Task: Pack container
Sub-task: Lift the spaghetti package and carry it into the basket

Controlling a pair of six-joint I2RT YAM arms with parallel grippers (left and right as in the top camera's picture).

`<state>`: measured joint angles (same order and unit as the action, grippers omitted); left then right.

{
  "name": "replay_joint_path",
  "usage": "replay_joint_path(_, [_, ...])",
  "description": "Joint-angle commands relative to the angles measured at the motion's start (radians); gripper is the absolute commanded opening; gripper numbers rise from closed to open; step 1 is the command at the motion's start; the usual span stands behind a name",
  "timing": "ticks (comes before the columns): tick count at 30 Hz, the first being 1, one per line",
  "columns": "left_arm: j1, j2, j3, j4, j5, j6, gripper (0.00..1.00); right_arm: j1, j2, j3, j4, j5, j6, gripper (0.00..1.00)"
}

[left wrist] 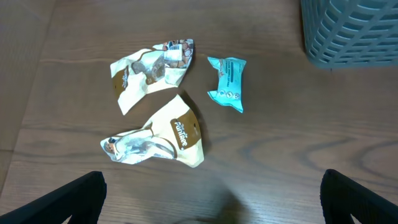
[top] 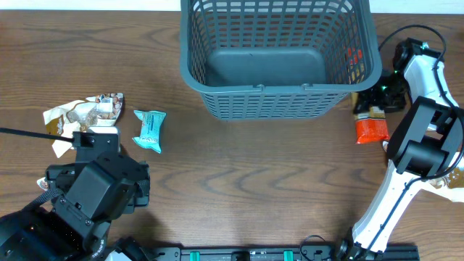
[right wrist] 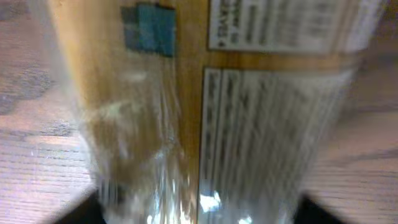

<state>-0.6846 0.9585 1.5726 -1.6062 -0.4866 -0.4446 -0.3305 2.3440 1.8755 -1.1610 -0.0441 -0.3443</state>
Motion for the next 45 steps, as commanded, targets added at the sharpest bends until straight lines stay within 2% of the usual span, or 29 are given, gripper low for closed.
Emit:
replay_joint_path(1, [-0.001, 0.001, 0.013, -0.009, -0.023, 0.000, 0.99, 0.005, 0.015, -0.023, 0.007, -0.020, 0.030, 0.01])
replay_joint_path(10, [-0.001, 0.001, 0.013, -0.009, -0.023, -0.001, 0.99, 0.005, 0.014, -0.019, 0.035, -0.027, 0.118, 0.01])
replay_joint_path(15, [-0.001, 0.001, 0.013, -0.009, -0.023, -0.001, 0.99, 0.000, 0.005, 0.041, 0.001, -0.027, 0.154, 0.01])
replay_joint_path(27, [-0.001, 0.001, 0.013, -0.009, -0.023, -0.001, 0.99, -0.043, -0.105, 0.463, -0.222, -0.024, 0.165, 0.01])
replay_joint_path(34, [-0.001, 0.001, 0.013, -0.009, -0.023, -0.001, 0.99, -0.041, -0.216, 0.565, -0.265, -0.031, 0.165, 0.01])
replay_joint_path(39, [-0.001, 0.001, 0.013, -0.009, -0.023, -0.001, 0.99, -0.041, -0.322, 0.566, -0.247, -0.129, 0.164, 0.01])
replay_joint_path(45, [-0.001, 0.001, 0.013, -0.009, -0.023, -0.001, 0.99, -0.041, -0.455, 0.566, -0.153, -0.333, 0.164, 0.01])
